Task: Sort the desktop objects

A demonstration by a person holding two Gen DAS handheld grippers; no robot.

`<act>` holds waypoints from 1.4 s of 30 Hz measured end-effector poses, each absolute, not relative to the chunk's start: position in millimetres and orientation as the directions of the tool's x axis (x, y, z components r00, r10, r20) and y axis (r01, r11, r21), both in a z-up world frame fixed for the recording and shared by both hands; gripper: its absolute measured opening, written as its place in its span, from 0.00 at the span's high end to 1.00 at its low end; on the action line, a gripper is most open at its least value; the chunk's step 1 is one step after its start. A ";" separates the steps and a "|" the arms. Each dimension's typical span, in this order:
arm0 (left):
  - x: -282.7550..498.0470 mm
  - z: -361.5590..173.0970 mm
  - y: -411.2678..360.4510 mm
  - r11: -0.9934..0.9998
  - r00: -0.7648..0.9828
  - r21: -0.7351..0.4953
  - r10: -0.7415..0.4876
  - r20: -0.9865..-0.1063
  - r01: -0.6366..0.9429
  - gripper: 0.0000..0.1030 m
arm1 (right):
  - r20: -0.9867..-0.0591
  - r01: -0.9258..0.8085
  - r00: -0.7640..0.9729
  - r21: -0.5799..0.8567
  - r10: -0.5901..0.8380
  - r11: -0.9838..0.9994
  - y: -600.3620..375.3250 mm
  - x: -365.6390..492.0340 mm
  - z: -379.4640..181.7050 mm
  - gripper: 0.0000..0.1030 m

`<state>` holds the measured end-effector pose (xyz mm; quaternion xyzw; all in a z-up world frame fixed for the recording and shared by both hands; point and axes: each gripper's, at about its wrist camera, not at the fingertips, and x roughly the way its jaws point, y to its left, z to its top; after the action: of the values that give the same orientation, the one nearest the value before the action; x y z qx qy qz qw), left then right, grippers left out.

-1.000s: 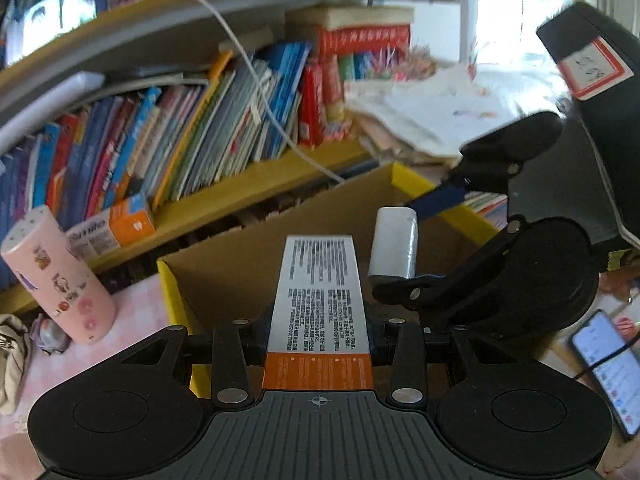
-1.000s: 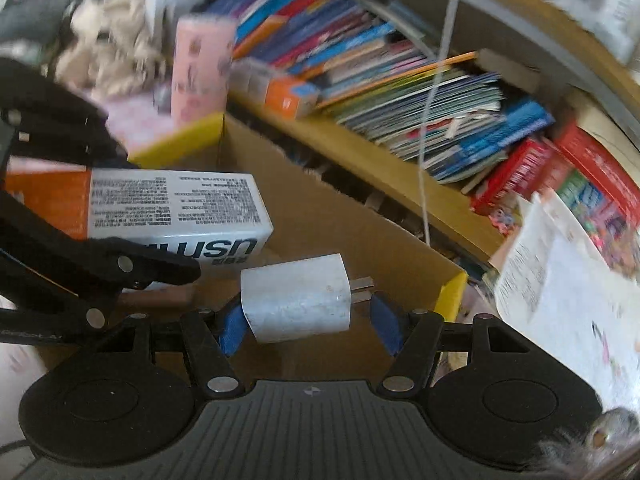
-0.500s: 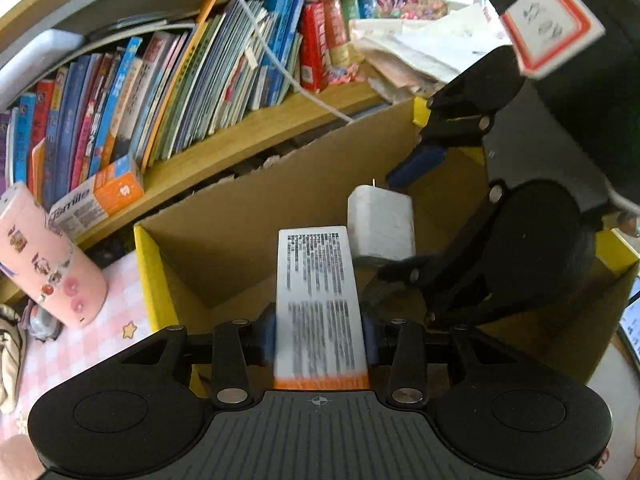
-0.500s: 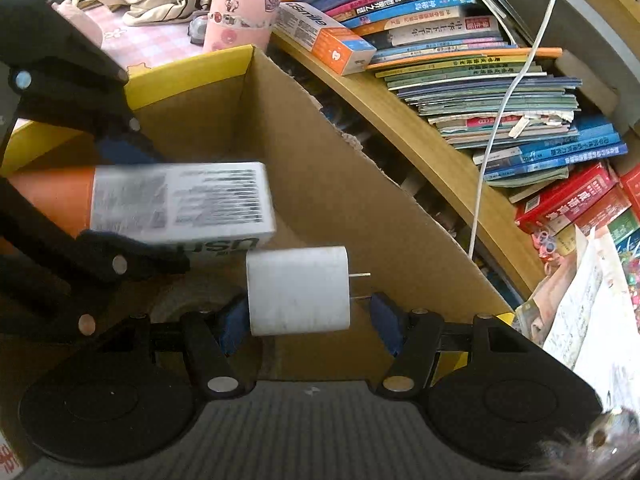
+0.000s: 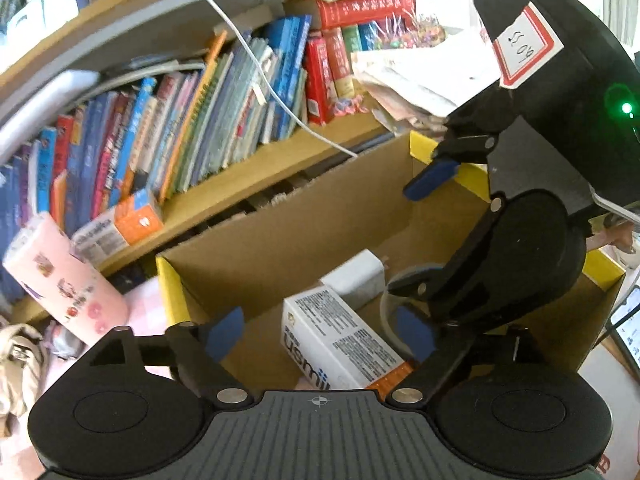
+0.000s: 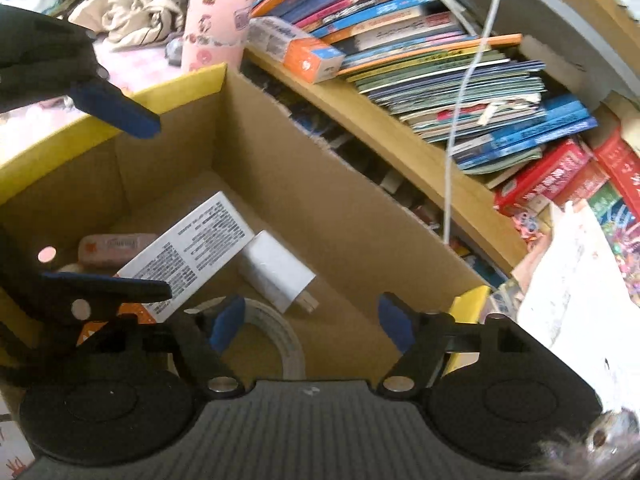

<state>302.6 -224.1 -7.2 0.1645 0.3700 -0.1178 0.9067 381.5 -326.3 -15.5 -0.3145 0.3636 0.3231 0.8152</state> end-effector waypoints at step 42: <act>149.6 23.7 -162.4 0.981 0.861 0.156 -0.018 -0.508 0.113 0.01 | -0.549 -0.409 0.774 -0.052 0.316 0.911 -382.9 213.6 21.4 0.00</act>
<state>149.6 -162.4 23.7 0.0906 0.2613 -0.0341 0.9604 213.6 -382.9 21.4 -0.0845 0.2755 0.1932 0.9379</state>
